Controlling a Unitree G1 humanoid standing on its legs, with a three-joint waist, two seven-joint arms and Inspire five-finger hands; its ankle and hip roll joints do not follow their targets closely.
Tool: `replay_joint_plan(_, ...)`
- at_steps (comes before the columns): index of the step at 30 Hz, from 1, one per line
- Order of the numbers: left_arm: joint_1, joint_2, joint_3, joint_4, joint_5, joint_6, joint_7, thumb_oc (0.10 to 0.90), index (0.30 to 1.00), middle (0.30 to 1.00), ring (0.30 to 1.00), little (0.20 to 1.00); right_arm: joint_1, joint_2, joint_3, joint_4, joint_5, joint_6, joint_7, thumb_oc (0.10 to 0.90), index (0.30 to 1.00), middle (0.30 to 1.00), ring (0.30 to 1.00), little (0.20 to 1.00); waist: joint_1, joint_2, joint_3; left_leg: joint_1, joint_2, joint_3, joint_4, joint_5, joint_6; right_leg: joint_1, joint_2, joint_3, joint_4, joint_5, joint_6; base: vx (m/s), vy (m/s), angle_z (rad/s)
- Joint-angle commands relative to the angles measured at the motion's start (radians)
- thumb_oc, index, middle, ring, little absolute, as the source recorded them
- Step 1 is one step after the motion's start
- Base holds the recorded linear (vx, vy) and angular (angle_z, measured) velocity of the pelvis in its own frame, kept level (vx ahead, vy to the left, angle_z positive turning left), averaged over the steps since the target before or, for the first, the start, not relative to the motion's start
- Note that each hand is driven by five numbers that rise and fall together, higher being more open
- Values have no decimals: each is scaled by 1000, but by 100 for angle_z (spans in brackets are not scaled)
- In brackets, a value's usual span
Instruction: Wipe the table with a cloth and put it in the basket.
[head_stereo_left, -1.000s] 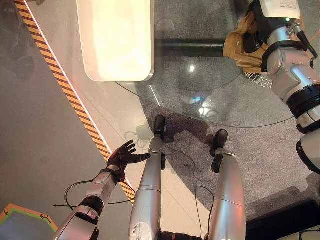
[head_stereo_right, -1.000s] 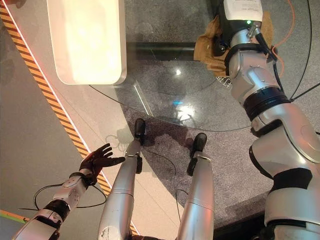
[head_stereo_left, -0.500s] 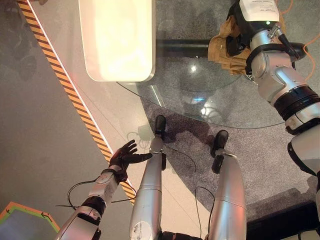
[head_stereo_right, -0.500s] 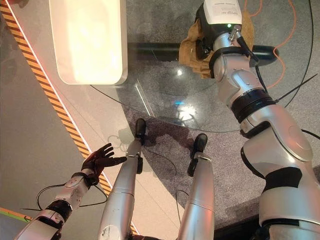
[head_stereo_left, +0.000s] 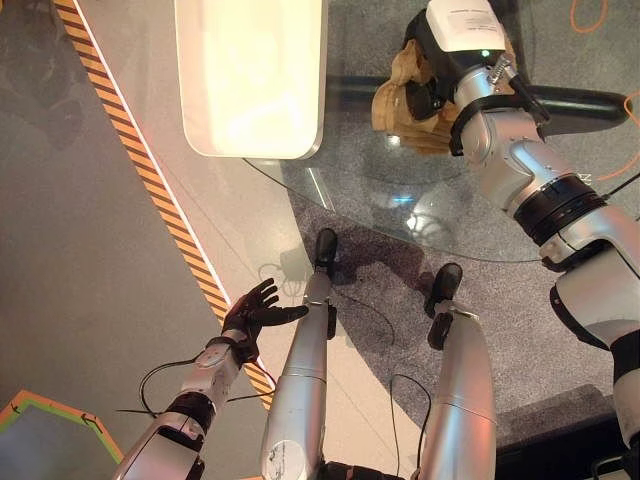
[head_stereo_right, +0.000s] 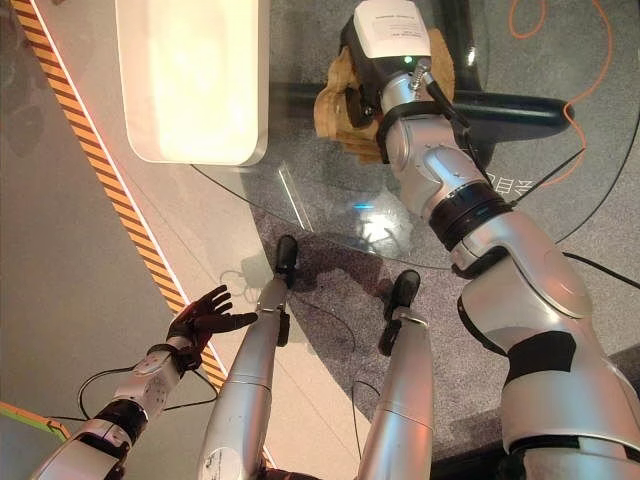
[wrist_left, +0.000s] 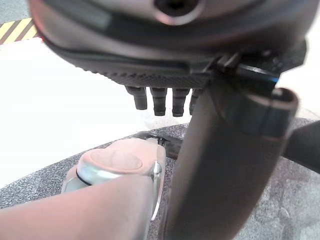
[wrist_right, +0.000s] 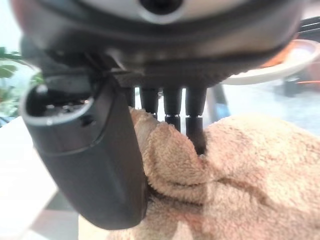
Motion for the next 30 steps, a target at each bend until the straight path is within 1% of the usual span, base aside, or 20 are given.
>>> replay_joint_plan(1, 37, 3, -37, -2, 23, -21, 25, 800, 900, 900, 900, 900, -112, 95, -11, -145, -28, -70, -41, 100, 300, 300, 300, 200, 15, 27, -10, 21, -162, 64, 55, -99, 146, 57, 76, -90, -187, 90, -35, 0, 0, 0)
replay_joint_plan(12, 50, -2, -38, -14, 26, -21, 26, 800, 900, 900, 900, 900, -128, 106, -9, -162, -46, -51, -43, 100, 300, 300, 300, 200, 24, 34, -10, 24, -168, 61, 57, -98, 149, 59, 70, -93, -185, 91, -34, 0, 0, 0)
replay_joint_plan(20, 59, -4, -36, -22, 27, -22, 30, 800, 900, 900, 900, 900, -124, 117, -9, -199, -65, -69, -37, 100, 300, 300, 300, 200, 30, 33, -10, 19, -168, 57, 64, -99, 152, 56, 69, -96, -170, 84, -36, 0, 0, 0)
replay_joint_plan(25, 54, 4, -37, -20, 23, -18, 25, 800, 900, 900, 900, 900, -123, 119, -5, -206, -89, -37, -29, 100, 300, 300, 300, 200, 33, 30, -10, 16, -169, 53, 68, -99, 153, 54, 67, -100, -165, 84, -36, 7, -13, 6)
replay_joint_plan(30, 52, 5, -39, -10, 27, -21, 17, 800, 900, 900, 900, 900, -134, 107, 16, -136, -73, 2, -63, 100, 300, 300, 300, 200, 36, 29, -10, 15, -169, 53, 68, -100, 153, 55, 64, -104, -168, 87, -36, 2, -5, 3)
